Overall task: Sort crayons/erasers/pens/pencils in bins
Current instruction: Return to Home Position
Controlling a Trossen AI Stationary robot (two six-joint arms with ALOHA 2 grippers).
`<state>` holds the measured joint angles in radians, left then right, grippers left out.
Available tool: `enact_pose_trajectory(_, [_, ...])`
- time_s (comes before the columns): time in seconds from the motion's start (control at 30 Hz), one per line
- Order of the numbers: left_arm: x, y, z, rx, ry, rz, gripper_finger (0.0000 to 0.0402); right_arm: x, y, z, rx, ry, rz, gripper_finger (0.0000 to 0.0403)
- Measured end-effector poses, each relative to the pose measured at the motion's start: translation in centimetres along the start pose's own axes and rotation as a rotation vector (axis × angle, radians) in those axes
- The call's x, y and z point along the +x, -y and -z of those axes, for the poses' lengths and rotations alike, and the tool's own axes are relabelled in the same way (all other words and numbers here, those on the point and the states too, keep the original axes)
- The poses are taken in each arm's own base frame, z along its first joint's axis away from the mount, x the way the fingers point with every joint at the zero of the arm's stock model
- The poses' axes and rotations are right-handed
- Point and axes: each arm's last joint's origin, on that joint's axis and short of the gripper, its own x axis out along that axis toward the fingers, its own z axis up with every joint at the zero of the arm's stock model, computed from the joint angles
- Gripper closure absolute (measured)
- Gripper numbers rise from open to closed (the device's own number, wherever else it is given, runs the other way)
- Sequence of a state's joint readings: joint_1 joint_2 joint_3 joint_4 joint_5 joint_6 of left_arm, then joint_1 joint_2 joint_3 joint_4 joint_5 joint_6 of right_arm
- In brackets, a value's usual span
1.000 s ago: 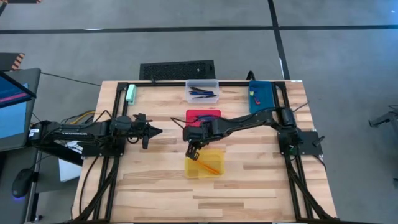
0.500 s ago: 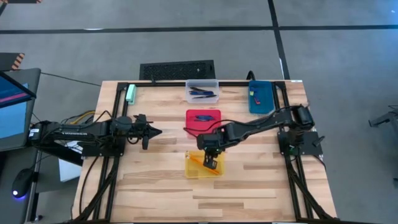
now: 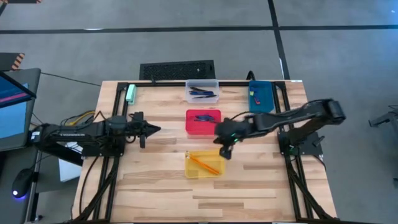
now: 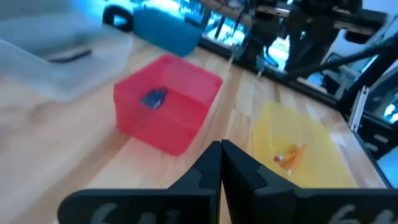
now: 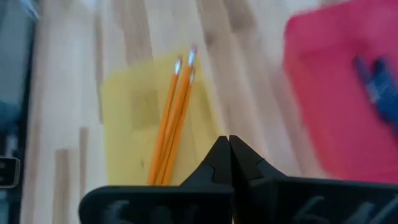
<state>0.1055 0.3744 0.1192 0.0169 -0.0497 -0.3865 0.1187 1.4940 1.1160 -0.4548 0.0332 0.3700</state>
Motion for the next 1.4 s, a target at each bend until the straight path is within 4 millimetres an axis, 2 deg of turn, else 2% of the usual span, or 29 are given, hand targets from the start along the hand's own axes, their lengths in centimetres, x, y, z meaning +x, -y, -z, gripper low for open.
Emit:
enact_pose_trajectory(0.2, [-0.7, -0.3, -0.1, 0.063, 0.05, -0.087, 0.0401, -3.9, 2.7, 3.3, -0.031, 0.249, -0.086, 0.0403])
enact_pose_trajectory(0.33, [-0.9, -0.5, -0.1, 0.012, 0.073, -0.135, 0.0401, -6.0, 4.4, 5.8, -0.011, 0.37, -0.092, 0.0403])
enact_pose_trajectory(0.5, [-1.0, -0.3, -0.9, 0.064, 0.157, -0.155, 0.0401, -7.9, 6.2, 9.0, -0.058, 0.551, -0.095, 0.0403])
enact_pose_trajectory(0.63, [-1.1, -0.1, -1.5, 0.101, 0.218, -0.138, 0.0401, -8.5, 7.9, 11.7, -0.043, 0.618, -0.067, 0.0403])
enact_pose_trajectory(1.0, [-2.0, -0.4, -0.7, 0.118, 0.279, -0.119, 0.0401, -10.1, 10.8, 17.3, -0.088, 0.852, -0.019, 0.0403])
enact_pose_trajectory(1.17, [-2.9, -0.7, -0.3, 0.135, 0.28, -0.127, 0.0401, -11.0, 11.3, 18.8, -0.083, 0.89, 0.05, 0.0403])
enact_pose_trajectory(1.3, [-2.6, -0.9, 0.3, 0.121, 0.245, -0.121, 0.0401, -11.2, 11.5, 18.6, -0.078, 0.889, 0.061, 0.0403])
enact_pose_trajectory(1.4, [-2.6, -1.0, 0.2, 0.108, 0.253, -0.113, 0.0401, -10.4, 11.8, 18.9, -0.058, 0.915, 0.046, 0.0403])
